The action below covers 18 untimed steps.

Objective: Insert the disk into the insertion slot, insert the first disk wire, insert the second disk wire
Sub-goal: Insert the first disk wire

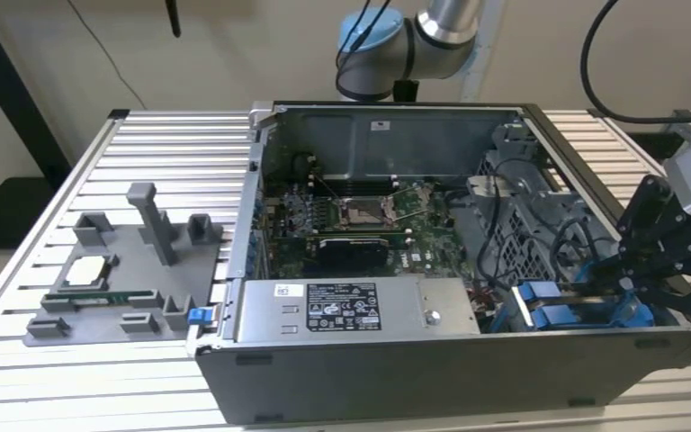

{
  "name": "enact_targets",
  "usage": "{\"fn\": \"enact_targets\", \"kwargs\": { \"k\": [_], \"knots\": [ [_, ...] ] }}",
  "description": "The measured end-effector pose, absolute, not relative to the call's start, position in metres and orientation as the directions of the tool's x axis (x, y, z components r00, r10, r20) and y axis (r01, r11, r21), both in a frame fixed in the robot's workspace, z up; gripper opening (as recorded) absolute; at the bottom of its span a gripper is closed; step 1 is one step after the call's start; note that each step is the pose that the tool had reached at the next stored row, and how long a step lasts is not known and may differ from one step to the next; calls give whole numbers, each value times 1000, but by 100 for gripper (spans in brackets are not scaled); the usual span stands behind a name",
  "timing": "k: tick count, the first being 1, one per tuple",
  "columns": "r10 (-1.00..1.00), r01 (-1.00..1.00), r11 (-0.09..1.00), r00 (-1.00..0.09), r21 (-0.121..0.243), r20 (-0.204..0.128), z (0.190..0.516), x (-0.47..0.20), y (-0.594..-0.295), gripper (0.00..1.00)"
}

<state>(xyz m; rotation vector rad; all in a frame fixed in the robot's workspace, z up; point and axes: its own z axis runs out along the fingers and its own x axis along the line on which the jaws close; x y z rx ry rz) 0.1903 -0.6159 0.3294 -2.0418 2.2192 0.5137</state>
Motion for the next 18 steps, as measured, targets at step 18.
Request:
{"fn": "enact_targets", "kwargs": {
  "k": [18],
  "knots": [
    [-962,-981,46,-94,188,-255,330,190,-616,0]
  ]
}}
